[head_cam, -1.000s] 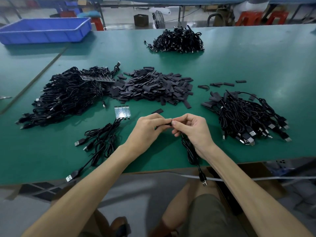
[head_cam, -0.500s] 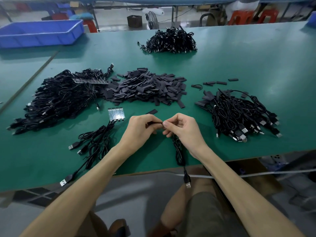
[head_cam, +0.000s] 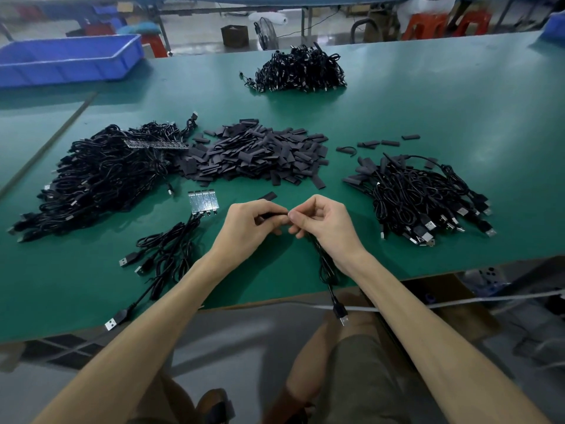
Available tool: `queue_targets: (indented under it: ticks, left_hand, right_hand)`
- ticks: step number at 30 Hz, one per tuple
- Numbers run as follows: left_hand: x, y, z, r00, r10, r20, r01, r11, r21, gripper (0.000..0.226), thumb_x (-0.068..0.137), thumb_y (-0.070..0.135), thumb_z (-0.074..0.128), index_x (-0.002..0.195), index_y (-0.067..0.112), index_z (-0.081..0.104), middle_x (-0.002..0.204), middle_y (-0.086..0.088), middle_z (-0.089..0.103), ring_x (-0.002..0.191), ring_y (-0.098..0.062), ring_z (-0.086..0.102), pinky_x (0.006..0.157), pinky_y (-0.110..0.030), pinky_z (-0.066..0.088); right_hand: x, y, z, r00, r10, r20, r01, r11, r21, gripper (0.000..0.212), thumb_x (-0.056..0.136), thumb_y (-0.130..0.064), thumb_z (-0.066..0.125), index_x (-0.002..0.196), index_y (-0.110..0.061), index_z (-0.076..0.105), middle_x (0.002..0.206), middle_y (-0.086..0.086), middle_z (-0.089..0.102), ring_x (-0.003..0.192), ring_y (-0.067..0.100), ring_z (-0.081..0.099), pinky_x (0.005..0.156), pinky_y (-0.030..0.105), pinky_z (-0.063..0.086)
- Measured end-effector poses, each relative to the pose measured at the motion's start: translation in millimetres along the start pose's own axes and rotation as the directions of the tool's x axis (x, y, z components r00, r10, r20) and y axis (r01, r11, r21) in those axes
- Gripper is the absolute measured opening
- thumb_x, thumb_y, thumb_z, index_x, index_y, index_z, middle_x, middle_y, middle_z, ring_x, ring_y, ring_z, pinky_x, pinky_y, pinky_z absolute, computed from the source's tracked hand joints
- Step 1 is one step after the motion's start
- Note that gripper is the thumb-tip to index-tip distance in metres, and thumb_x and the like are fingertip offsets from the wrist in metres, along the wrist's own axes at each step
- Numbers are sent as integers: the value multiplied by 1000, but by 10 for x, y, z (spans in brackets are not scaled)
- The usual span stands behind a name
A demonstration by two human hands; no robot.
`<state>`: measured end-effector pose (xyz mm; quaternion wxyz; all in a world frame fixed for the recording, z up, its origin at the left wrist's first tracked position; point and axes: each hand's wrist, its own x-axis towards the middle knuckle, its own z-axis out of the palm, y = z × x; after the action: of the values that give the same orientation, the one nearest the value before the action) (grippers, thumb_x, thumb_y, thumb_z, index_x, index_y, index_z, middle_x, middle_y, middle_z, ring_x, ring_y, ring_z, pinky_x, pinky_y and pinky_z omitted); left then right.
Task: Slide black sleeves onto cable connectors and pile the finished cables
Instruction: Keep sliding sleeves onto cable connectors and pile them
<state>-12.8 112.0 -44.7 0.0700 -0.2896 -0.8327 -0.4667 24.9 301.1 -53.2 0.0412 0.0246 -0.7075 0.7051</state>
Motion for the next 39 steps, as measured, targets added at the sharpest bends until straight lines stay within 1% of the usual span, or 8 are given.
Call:
queue_targets:
  ticks: [5,7,12,17,25,30,35,39]
  left_hand:
    - [26,13,17,1000,11,14,-12,999,45,12,95,21,70,104,19,78,89,9,73,80,-11,70,71,-38,56]
    - [37,7,10,1000,-17,22,16,999,38,14,98,21,66,107,19,77,88,8,73,78,-11,70,73,-35,56]
    - [22,14,-15,999,-29,38,27,997,73,13,97,20,68,101,18,80,69,15,67,65,-6,63,69,-11,43]
    - [4,30,-13,998,-17,58,15,999,33,10,94,14,71,98,12,79,72,12,67,59,-6,63,65,-10,43]
    - [3,21,-29,997,-46,62,46,999,-2,12,98,18,66,99,17,77,70,21,67,58,-4,61,61,-13,44]
    - [15,-22,-18,994,-76,75,80,995,-58,12,99,20,66,98,25,77,69,6,70,58,-6,61,57,-22,50]
    - [16,-48,-19,994,-78,82,87,990,-109,11,98,21,67,101,22,78,72,1,73,58,-11,64,57,-25,51]
    - [40,-65,-33,984,-169,45,175,924,-339,18,98,20,66,106,8,77,84,-4,77,66,-17,67,55,-24,51]
  right_hand:
    - [39,-52,-73,999,40,28,-43,995,87,14,89,-5,78,96,-2,66,80,12,76,70,20,73,63,24,56]
    - [47,-51,-84,999,40,25,-42,996,85,12,89,-5,78,95,-2,67,79,10,76,70,18,72,63,22,56]
    - [48,-35,-82,998,54,40,-57,997,60,10,89,-5,79,92,-1,70,77,12,76,66,16,72,59,22,55]
    - [72,-49,-104,992,83,91,-87,996,37,10,87,-2,79,91,1,71,74,13,76,64,16,72,58,21,55]
    - [67,-48,-93,994,81,79,-86,994,65,13,88,-6,79,95,1,70,80,13,77,66,14,71,61,20,55]
    - [50,-47,-91,994,77,83,-83,994,69,8,89,-5,78,92,-2,72,79,12,77,65,13,70,61,19,55]
    - [52,-46,-91,994,77,81,-83,994,73,8,89,-6,78,92,-3,72,80,12,77,67,13,70,61,20,55]
    - [55,-52,-93,995,79,67,-86,990,108,9,89,-6,78,93,-3,71,80,11,77,67,12,70,61,18,54]
